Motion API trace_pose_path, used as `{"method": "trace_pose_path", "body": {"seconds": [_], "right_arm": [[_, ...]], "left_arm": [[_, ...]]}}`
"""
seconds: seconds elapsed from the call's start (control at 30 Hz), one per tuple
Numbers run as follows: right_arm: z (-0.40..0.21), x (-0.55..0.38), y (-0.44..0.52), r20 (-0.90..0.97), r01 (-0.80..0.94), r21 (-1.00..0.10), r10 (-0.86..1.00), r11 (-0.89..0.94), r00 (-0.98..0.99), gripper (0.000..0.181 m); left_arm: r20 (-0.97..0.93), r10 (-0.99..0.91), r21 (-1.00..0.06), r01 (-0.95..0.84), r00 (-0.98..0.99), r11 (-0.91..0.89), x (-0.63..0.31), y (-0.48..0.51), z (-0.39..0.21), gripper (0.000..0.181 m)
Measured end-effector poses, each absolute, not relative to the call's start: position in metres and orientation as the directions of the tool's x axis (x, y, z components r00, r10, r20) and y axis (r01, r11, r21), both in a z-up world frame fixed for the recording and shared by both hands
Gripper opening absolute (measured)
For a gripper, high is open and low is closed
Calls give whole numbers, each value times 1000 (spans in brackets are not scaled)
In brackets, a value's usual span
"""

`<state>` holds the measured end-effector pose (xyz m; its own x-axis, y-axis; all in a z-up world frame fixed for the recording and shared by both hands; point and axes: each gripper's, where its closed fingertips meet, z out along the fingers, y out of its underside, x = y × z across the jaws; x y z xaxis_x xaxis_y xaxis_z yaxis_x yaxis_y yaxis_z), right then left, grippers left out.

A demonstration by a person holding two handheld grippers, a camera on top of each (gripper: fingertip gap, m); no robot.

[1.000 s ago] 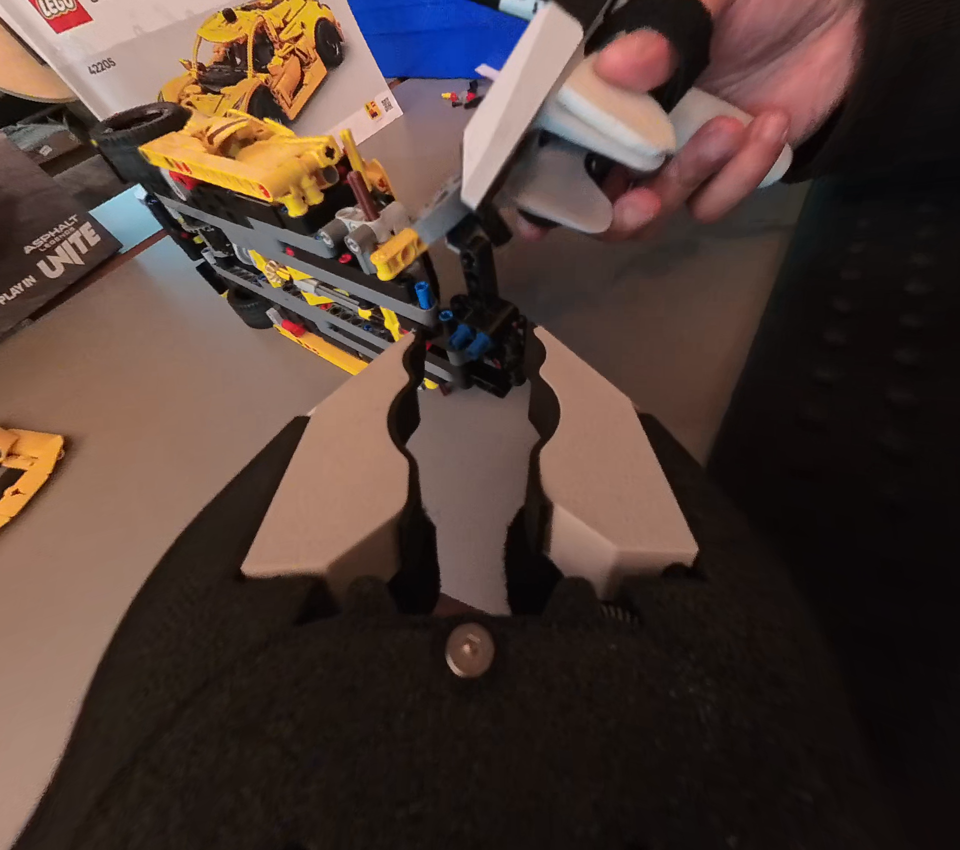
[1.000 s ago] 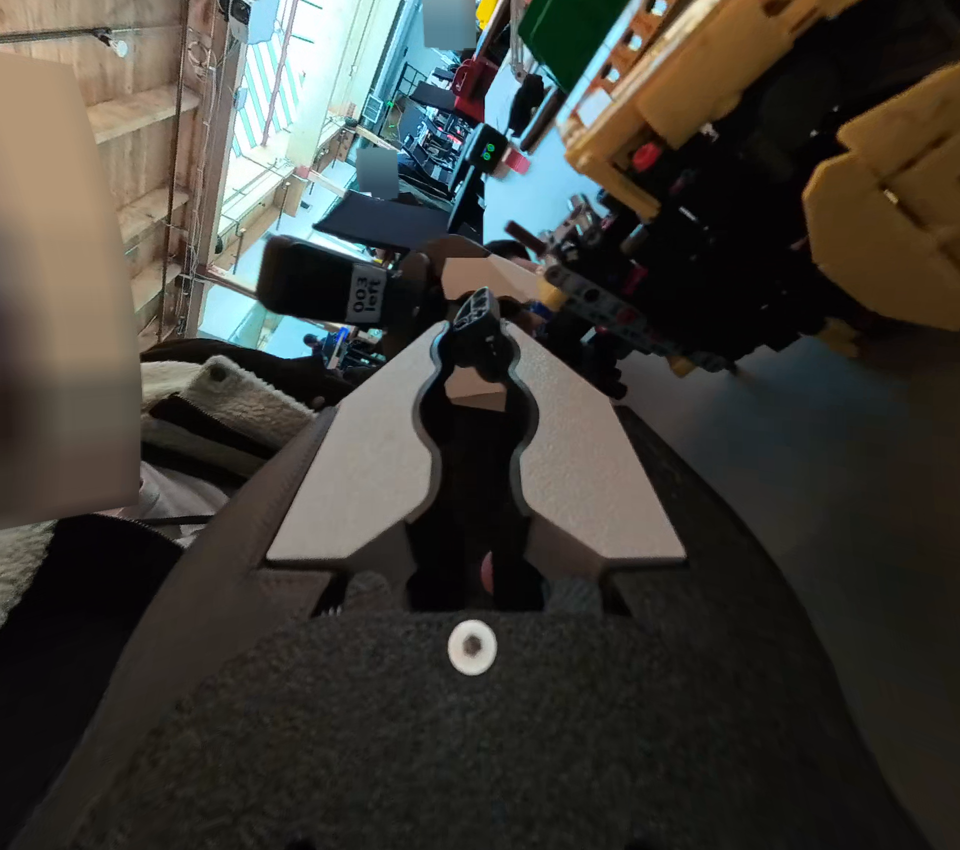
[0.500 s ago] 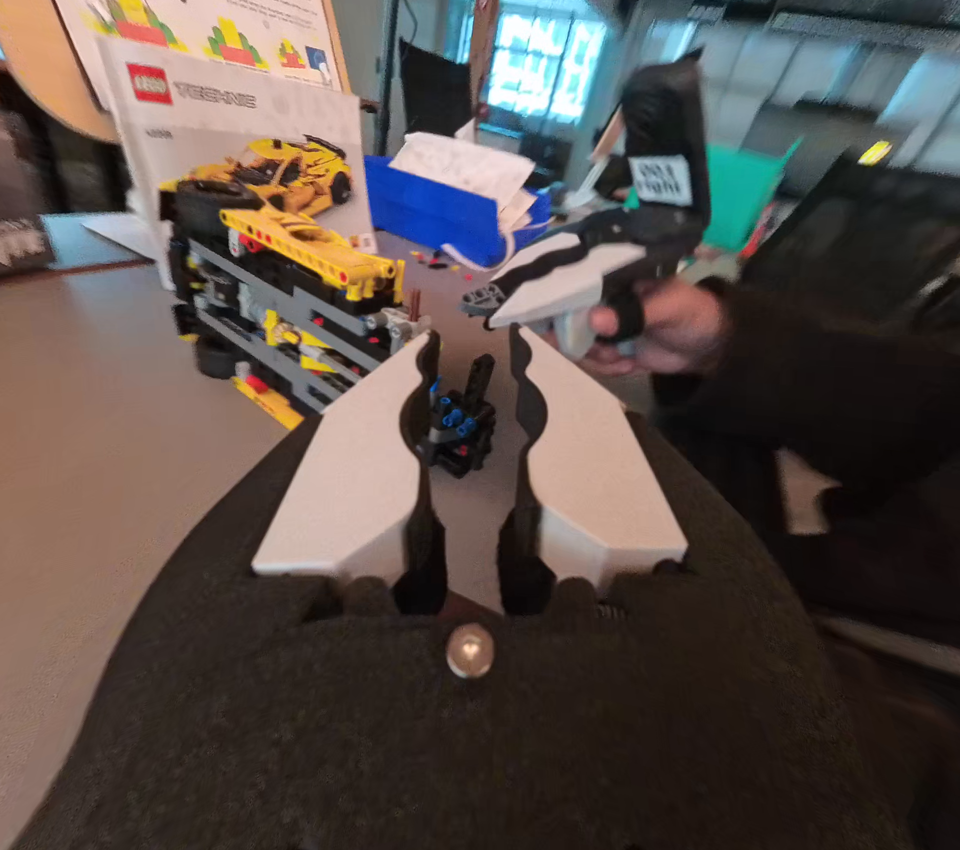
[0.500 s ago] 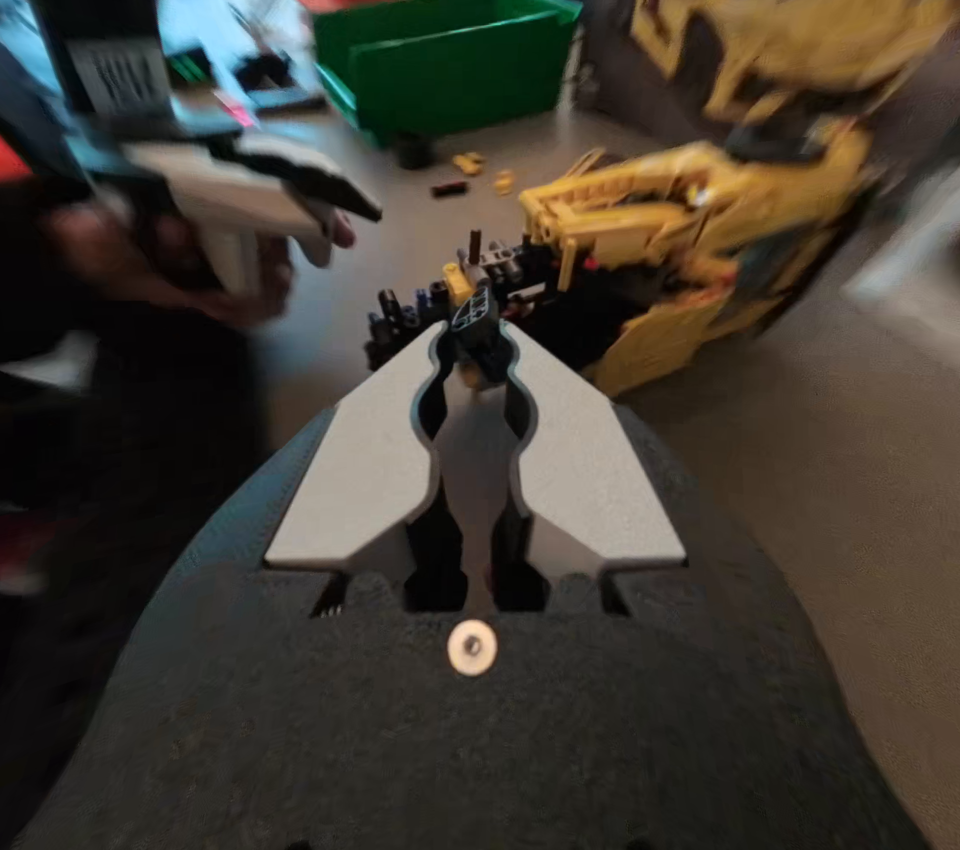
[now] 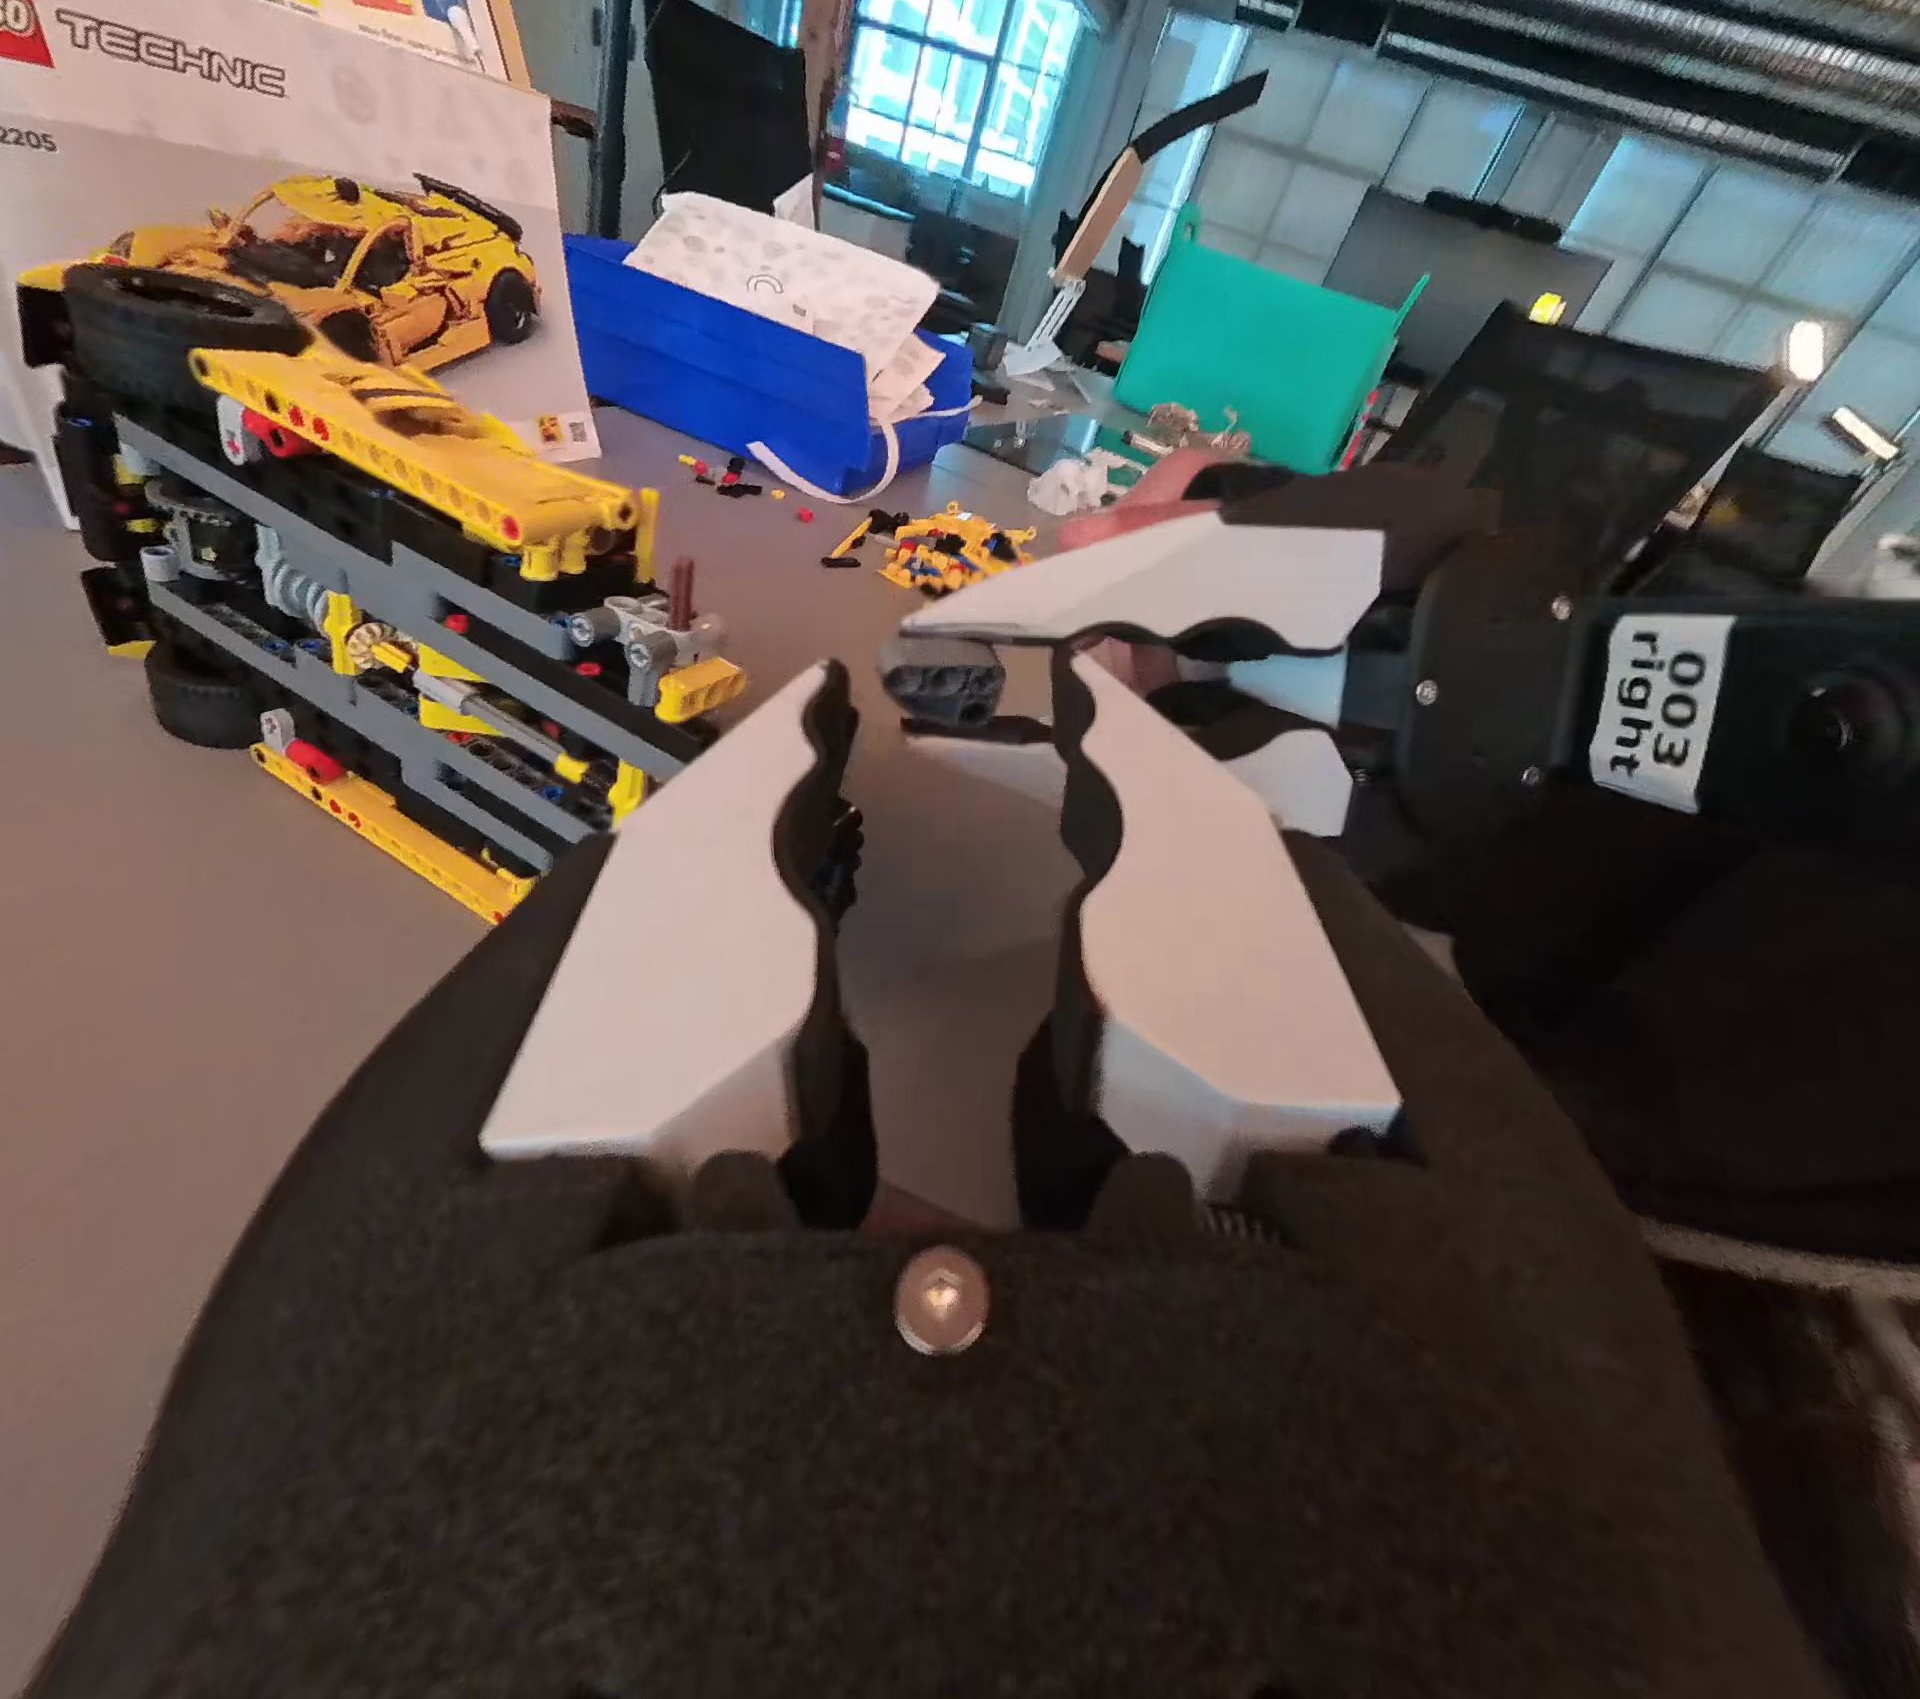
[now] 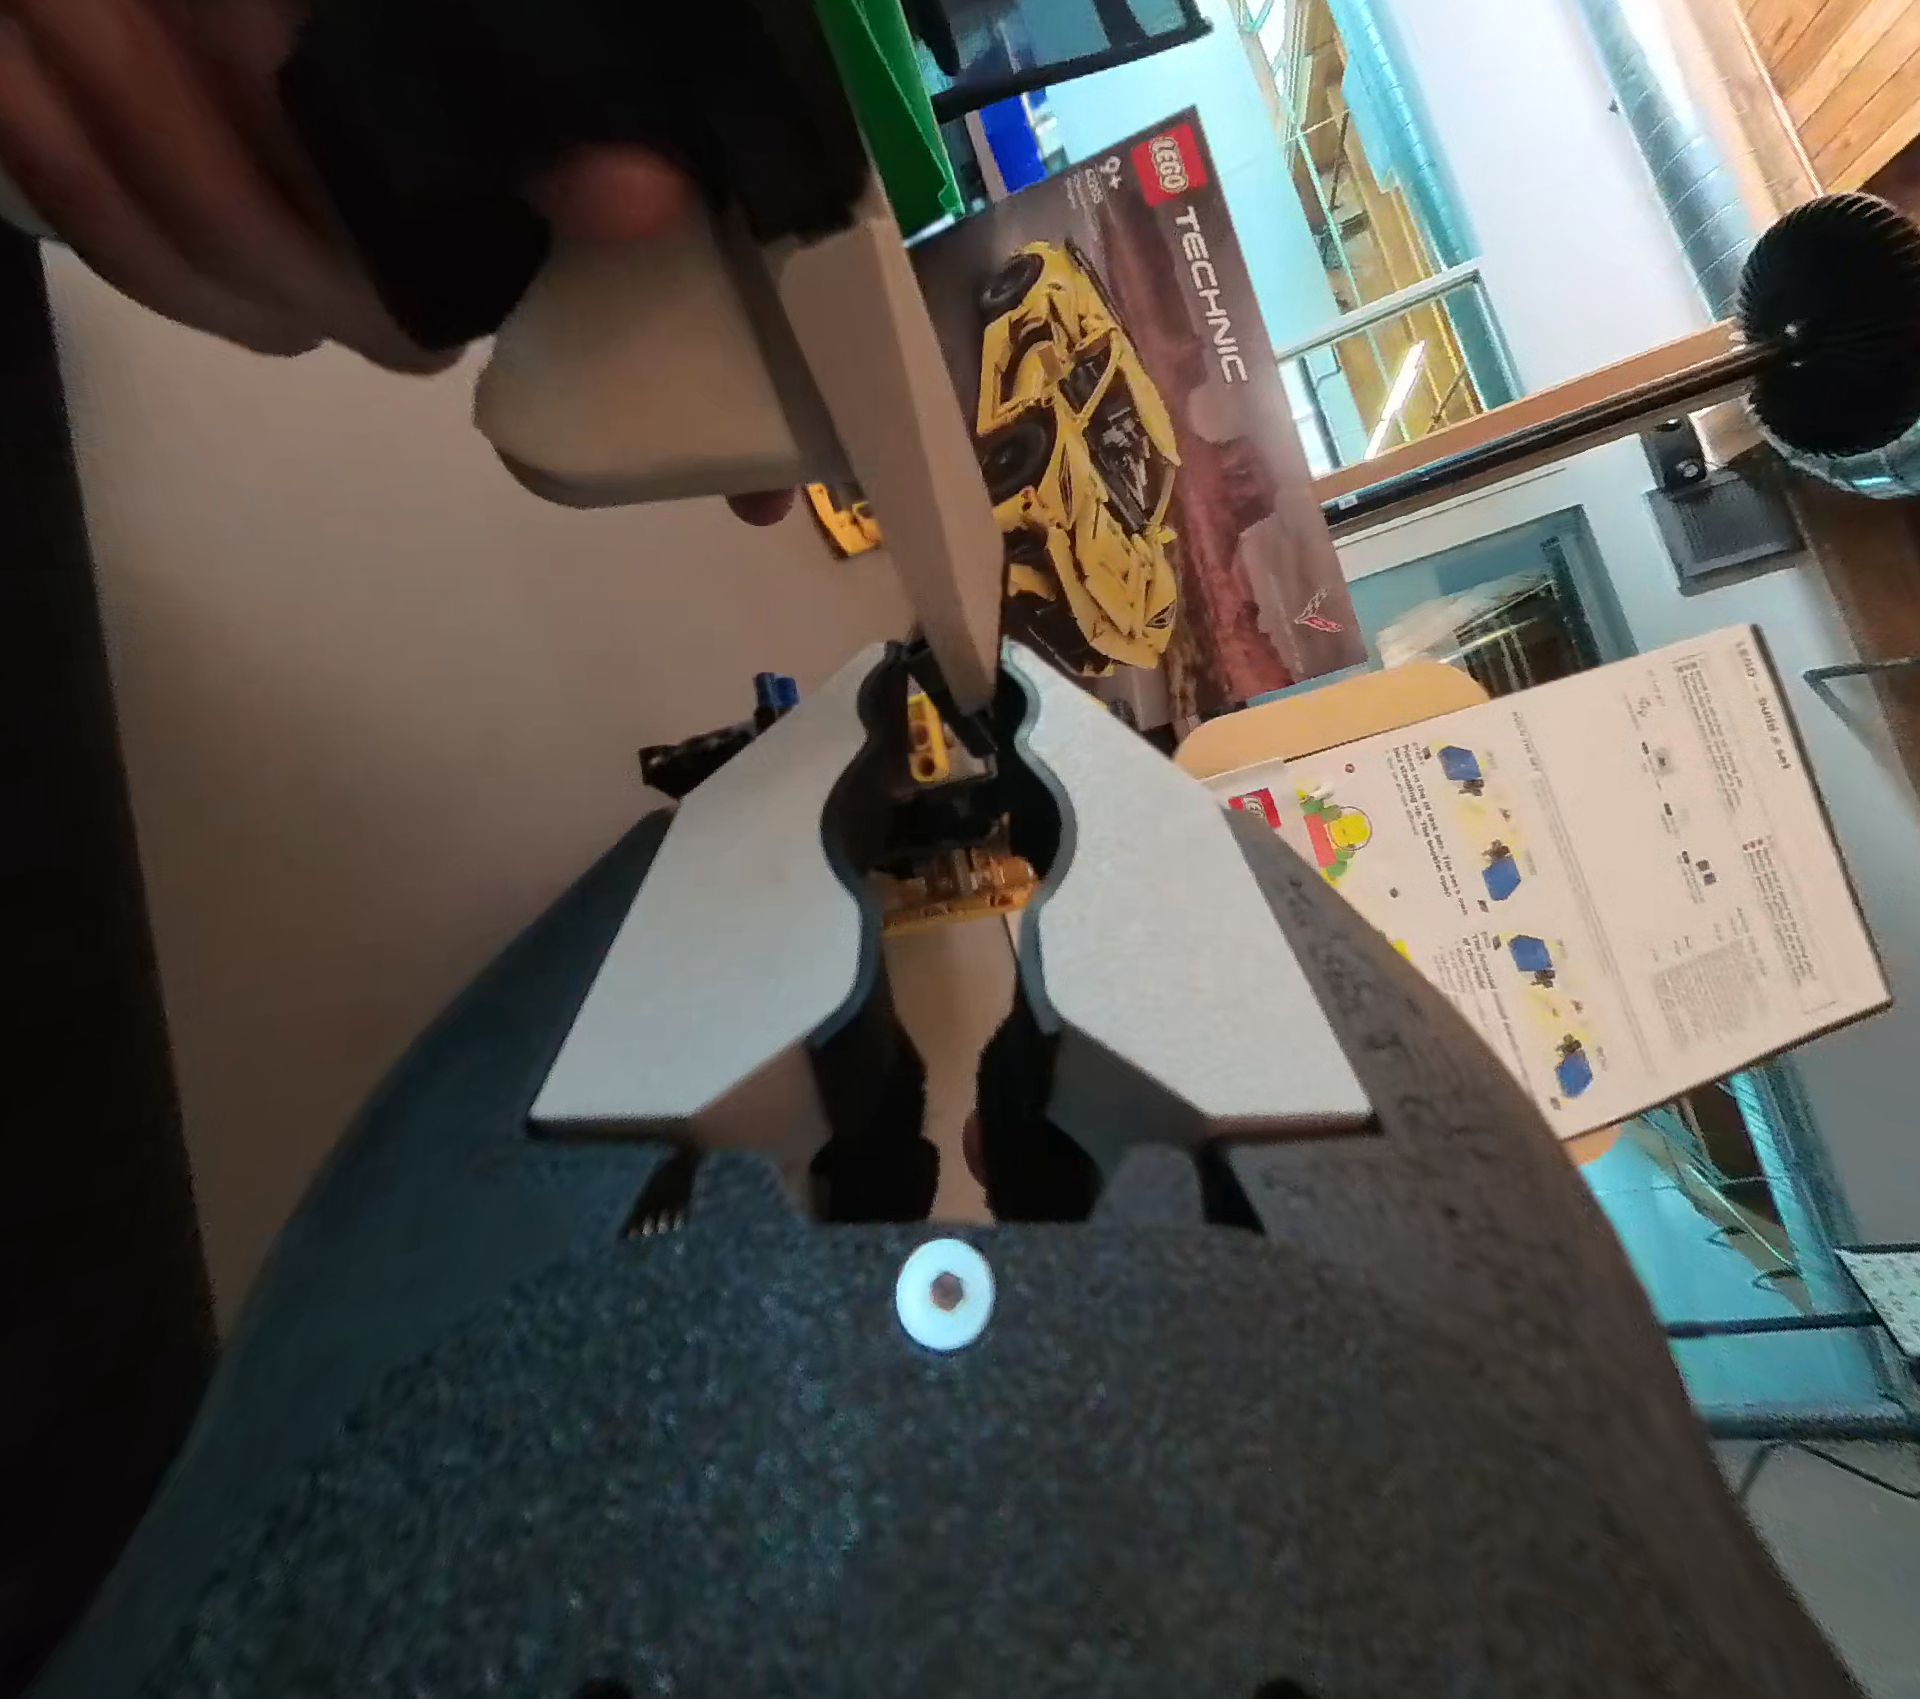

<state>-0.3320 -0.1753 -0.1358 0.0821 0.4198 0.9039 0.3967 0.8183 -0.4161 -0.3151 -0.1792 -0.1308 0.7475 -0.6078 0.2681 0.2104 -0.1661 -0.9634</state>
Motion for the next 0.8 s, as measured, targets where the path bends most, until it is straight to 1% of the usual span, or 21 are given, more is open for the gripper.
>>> {"method": "trace_pose_path", "body": {"seconds": [0.07,0.13,0.17,0.2,0.23,0.27,0.3,0.33,0.37,0.4,0.43,0.47,0.5,0.53,0.57,0.63,0.67,0.73,0.8], "right_arm": [[-138,-332,-174,916,409,-389,395,826,72,15],[-139,-332,-174,915,408,-393,395,824,85,15],[-139,-332,-176,904,391,-420,418,819,96,15],[-139,-331,-177,877,372,-474,469,798,110,15],[-136,-329,-180,822,338,-562,555,755,125,16],[-131,-325,-188,719,266,-687,686,676,113,22],[-125,-321,-195,570,188,-814,819,550,73,31],[-117,-315,-197,410,126,-906,911,404,31,39],[-109,-309,-197,257,68,-964,966,258,-20,40],[-102,-302,-195,100,28,-994,993,102,-69,25],[-101,-299,-193,-73,29,-997,988,-69,-139,14],[-101,-298,-196,-248,49,-969,940,-244,-235,25],[-100,-298,-196,-417,71,-906,853,-417,-314,35],[-105,-303,-189,-580,105,-808,752,-580,-314,33],[-107,-306,-186,-675,117,-720,651,-684,-346,33],[-108,-310,-184,-766,107,-579,496,-808,-409,25],[-109,-312,-185,-781,105,-541,451,-835,-432,24],[-108,-315,-193,-787,122,-507,401,-853,-469,21],[-108,-318,-197,-778,117,-532,429,-839,-459,20]], "left_arm": [[227,-584,-974,164,780,-159,-318,-176,-135,23],[190,-583,-981,123,790,-152,-318,-176,-136,22],[163,-589,-985,99,791,-139,-318,-178,-136,22],[139,-595,-989,82,792,-122,-318,-179,-135,22],[120,-606,-992,73,787,-101,-317,-181,-133,22],[103,-622,-995,68,776,-79,-315,-185,-130,22],[84,-635,-996,69,768,-48,-314,-188,-125,22],[62,-644,-997,71,762,-12,-314,-192,-120,22],[41,-648,-997,69,760,18,-315,-195,-115,22],[22,-656,-997,68,755,44,-314,-198,-112,22],[8,-660,-995,73,751,71,-313,-200,-108,22],[-9,-654,-992,76,757,102,-314,-201,-104,22],[-33,-635,-989,66,771,132,-315,-201,-101,22],[-63,-612,-987,42,789,156,-316,-200,-100,22],[-96,-590,-984,13,802,178,-316,-199,-99,22],[-155,-548,-977,-45,822,209,-315,-198,-99,22],[-182,-522,-974,-82,833,210,-315,-196,-101,22],[-251,-470,-963,-169,846,209,-315,-192,-107,22],[-289,-445,-954,-218,847,206,-313,-190,-111,23]]}}
